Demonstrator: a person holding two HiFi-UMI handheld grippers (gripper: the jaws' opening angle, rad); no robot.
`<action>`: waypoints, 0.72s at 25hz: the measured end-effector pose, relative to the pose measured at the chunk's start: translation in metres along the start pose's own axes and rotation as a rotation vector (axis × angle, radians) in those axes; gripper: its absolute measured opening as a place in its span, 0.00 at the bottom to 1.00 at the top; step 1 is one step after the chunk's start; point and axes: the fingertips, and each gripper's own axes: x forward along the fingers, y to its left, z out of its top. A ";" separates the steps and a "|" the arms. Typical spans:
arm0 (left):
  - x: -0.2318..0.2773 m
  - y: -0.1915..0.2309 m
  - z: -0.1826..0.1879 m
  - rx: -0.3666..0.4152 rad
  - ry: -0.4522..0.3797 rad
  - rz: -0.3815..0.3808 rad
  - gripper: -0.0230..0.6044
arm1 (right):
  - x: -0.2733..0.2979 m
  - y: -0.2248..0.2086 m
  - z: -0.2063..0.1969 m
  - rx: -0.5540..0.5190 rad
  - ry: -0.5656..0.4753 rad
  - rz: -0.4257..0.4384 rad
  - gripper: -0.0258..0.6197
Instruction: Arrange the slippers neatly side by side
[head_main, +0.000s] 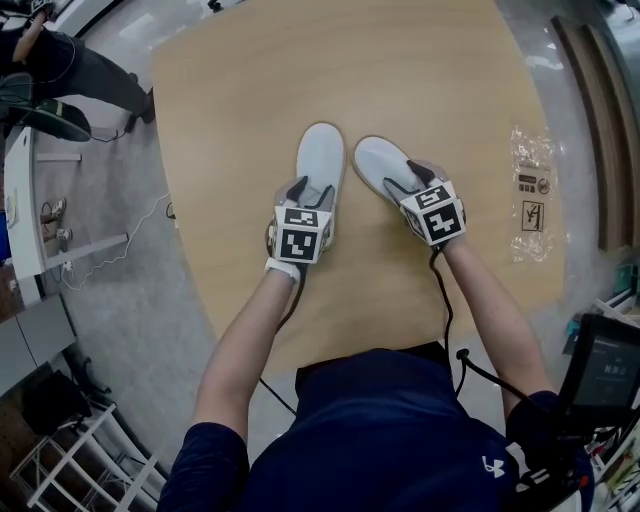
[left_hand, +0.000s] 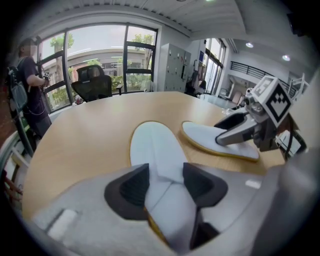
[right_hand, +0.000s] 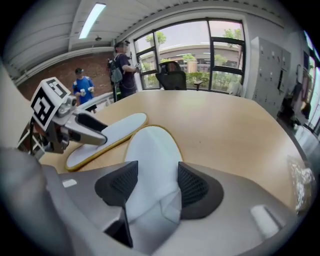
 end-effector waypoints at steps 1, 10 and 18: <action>-0.001 -0.004 -0.003 -0.008 -0.001 0.004 0.38 | -0.001 -0.003 -0.003 0.049 -0.008 -0.022 0.44; -0.020 -0.022 -0.021 -0.115 0.007 0.066 0.38 | -0.015 0.000 0.008 0.421 -0.071 -0.168 0.40; -0.027 -0.032 -0.014 -0.011 -0.005 0.008 0.32 | -0.039 -0.003 0.005 0.366 -0.157 0.032 0.44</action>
